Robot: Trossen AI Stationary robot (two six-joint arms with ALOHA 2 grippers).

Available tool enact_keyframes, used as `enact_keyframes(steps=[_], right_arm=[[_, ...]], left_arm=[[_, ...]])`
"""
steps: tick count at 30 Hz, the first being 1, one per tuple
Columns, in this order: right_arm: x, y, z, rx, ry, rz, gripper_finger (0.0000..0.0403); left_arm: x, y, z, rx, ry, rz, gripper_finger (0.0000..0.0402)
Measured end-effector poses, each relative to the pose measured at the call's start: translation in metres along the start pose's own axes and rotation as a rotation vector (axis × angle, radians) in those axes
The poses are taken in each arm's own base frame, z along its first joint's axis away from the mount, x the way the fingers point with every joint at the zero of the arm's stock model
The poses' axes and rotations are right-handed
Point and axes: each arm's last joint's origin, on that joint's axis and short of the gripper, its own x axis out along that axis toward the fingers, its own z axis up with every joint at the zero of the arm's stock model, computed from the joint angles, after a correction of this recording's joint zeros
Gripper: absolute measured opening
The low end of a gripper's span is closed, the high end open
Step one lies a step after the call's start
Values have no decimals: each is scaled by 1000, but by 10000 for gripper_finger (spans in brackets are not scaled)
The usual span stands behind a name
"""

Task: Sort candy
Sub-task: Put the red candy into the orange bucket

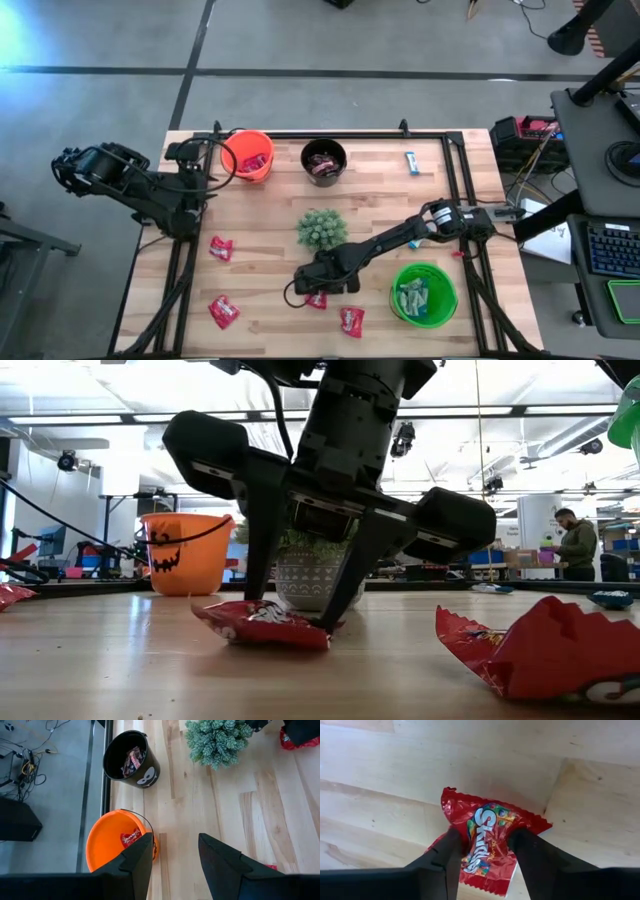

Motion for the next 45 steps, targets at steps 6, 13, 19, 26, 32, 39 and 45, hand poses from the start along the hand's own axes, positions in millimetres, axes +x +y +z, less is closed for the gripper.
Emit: enact_keyframes(steps=[6, 13, 19, 26, 32, 39, 45], right_arm=[[0, 0, 0, -6, 0, -2, 144], [-10, 7, -6, -45, -1, 8, 143], [-33, 19, -14, -98, -39, -4, 143], [-35, 16, -13, -94, -65, -44, 143], [-31, 12, -18, -80, -34, -54, 115], [-34, 15, -22, -113, -34, -36, 26], [-33, 15, -22, -117, -33, -35, 13]], left_arm=[[0, 0, 0, 0, 0, 0, 142], [0, 0, 0, 0, 0, 0, 142], [0, 0, 0, 0, 0, 0, 142], [1, 0, 1, 1, 2, 0, 142], [1, 0, 1, 2, 3, 0, 142], [1, -1, 2, 3, 6, 0, 142], [2, -1, 2, 5, 9, 0, 142]])
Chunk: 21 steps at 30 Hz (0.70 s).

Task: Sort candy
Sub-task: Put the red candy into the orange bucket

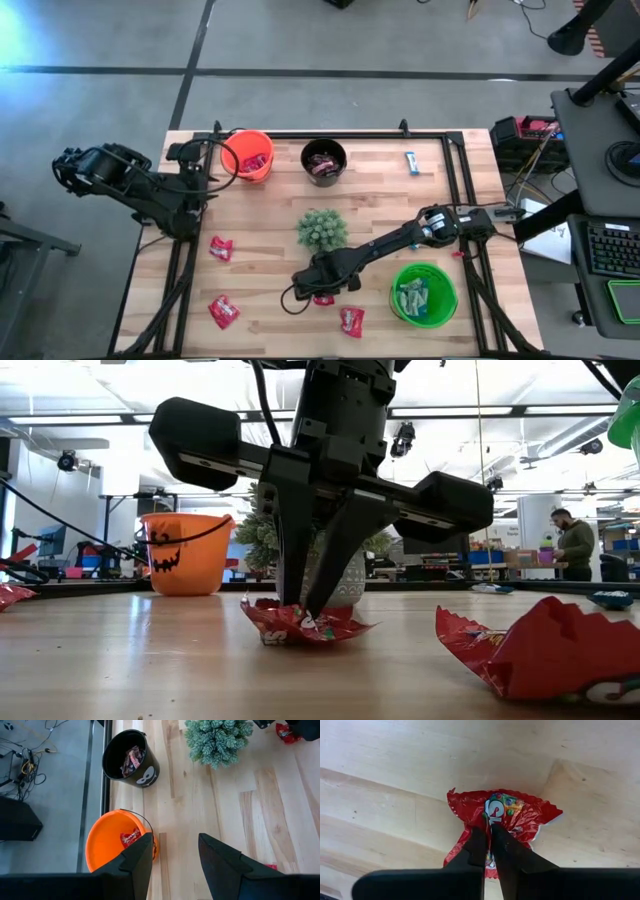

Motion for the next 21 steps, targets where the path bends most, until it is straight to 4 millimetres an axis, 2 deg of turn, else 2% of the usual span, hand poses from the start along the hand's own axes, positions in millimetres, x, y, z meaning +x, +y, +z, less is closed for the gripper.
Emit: enact_keyframes(steps=[10, 21], right_arm=[[-6, 5, -4, -19, -10, 17, 12], [-39, 13, -23, -68, -64, -9, 11]], left_arm=[[1, -1, 1, 2, 4, 0, 142], [1, -1, 1, 2, 4, 0, 142]])
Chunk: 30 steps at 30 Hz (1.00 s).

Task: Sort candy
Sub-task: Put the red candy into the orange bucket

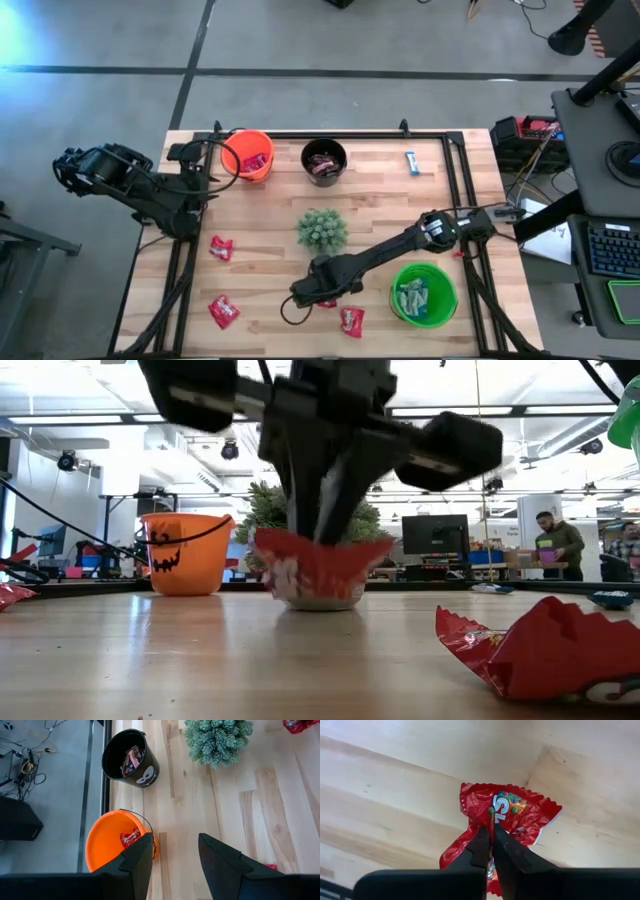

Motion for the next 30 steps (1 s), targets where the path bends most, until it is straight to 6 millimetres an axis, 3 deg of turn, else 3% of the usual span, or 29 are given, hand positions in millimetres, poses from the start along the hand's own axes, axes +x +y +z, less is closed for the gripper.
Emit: enact_keyframes(steps=[10, 20, 30], right_arm=[[-29, 7, -3, -23, -75, 24, 11], [-67, 6, 1, -113, -171, 23, 12], [-127, -4, 48, -356, -284, 64, 12]], left_arm=[[0, 0, -1, -1, -2, 3, 142], [-6, 8, -7, -33, -34, 123, 142], [-12, 14, -12, -214, -80, 234, 142]])
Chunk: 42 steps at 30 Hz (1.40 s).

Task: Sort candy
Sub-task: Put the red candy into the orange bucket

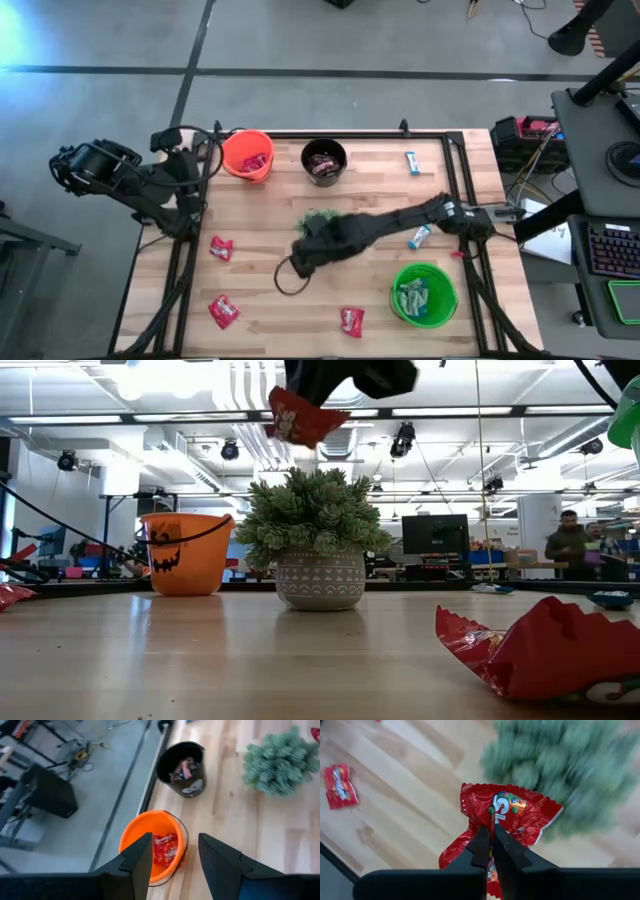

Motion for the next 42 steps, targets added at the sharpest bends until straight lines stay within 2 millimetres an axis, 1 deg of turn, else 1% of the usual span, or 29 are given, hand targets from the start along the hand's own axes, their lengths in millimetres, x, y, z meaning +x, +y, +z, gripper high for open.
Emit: enact_keyframes(steps=[3, 7, 10, 14, 22, 29, 33, 37, 42], right_arm=[[-9, -10, 22, -72, -32, 19, 12], [-16, -24, 52, -158, -70, 33, 12], [-16, -33, 73, -210, -91, 58, 12], [-15, -42, 100, -274, -110, 133, 12], [-13, -62, 147, -311, -198, 217, 12], [-17, -75, 181, -327, -318, 310, 12], [-21, -81, 199, -334, -388, 394, 12], [-27, -88, 217, -342, -493, 427, 12], [-33, -99, 237, -328, -582, 488, 12]], left_arm=[[0, 1, 0, -34, -12, 48, 142], [0, 3, 1, -79, -28, 95, 142], [-1, 4, 0, -107, -38, 118, 142], [-4, 10, -3, -135, -71, 181, 142], [-16, 27, -16, -249, -149, 265, 142], [-22, 36, -26, -361, -189, 264, 142], [-23, 36, -26, -401, -195, 258, 142], [-22, 36, -26, -413, -196, 256, 142], [-25, 40, -30, -491, -215, 246, 142]])
